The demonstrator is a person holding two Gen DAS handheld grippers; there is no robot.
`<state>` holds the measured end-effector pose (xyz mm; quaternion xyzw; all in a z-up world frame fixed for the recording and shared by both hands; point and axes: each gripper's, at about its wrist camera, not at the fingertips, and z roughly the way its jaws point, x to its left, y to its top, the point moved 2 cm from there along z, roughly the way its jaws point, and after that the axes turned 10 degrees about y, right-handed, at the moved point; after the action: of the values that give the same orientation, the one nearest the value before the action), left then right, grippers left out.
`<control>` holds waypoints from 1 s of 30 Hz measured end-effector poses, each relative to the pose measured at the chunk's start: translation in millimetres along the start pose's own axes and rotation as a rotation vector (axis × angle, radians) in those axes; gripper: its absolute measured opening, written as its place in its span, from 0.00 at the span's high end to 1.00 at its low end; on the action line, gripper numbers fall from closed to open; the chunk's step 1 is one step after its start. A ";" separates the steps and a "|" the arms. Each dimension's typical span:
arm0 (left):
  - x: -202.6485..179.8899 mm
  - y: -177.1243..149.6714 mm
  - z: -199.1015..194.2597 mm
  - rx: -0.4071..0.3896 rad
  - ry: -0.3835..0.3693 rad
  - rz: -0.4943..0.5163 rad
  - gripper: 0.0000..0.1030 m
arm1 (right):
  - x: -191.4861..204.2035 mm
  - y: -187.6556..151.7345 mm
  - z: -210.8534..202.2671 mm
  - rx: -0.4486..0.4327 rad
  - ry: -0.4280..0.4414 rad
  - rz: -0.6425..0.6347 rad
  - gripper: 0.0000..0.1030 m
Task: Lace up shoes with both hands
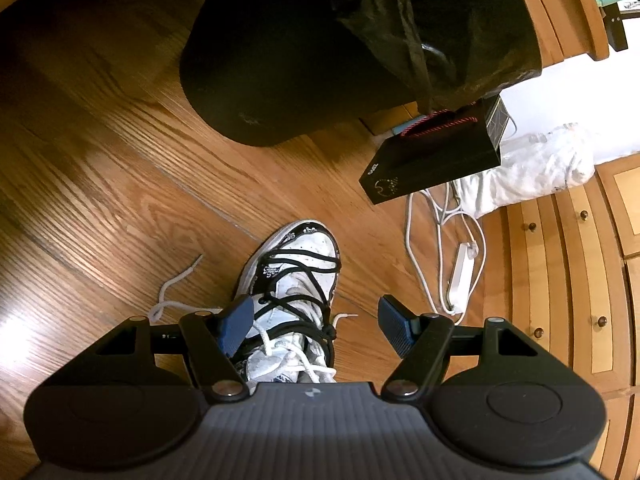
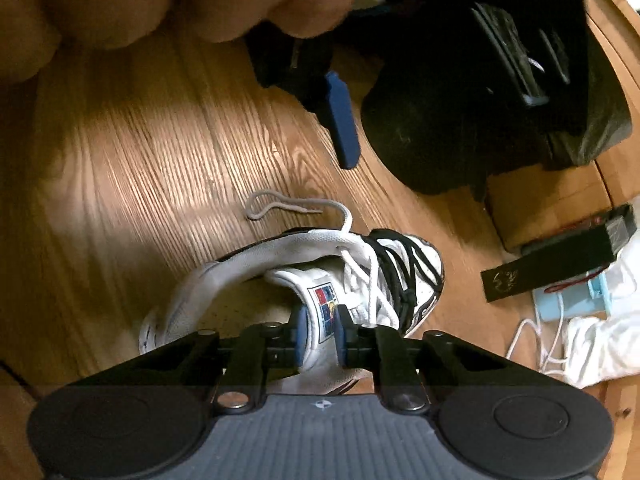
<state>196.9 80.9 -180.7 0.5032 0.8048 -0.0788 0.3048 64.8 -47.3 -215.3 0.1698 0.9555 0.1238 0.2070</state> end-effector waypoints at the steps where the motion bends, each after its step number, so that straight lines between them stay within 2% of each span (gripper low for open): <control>1: -0.1 -0.1 0.0 0.000 0.000 0.001 0.31 | 0.6 0.2 0.1 0.002 -0.004 -0.005 0.84; 7: 0.8 0.7 -0.7 0.000 -0.001 -0.006 0.31 | 3.5 1.7 -0.7 0.010 -0.031 -0.034 0.91; 14: 2.1 2.1 -1.6 -0.009 0.000 -0.011 0.31 | -3.8 4.6 -18.0 -0.041 -0.094 -0.021 0.92; 21: 2.0 1.3 -0.9 -0.006 0.002 -0.004 0.31 | -8.1 5.4 -19.7 -0.053 -0.094 0.003 0.92; 25: 3.5 1.8 -2.0 -0.010 0.003 -0.005 0.31 | -8.0 5.6 -18.9 -0.051 -0.098 0.005 0.91; 30: 3.9 1.9 -2.1 -0.009 0.003 -0.009 0.31 | -7.6 7.9 -24.6 -0.061 -0.102 0.017 0.79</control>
<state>196.4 85.7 -180.9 0.4983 0.8079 -0.0758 0.3054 62.7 -47.0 -188.5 0.1775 0.9380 0.1460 0.2594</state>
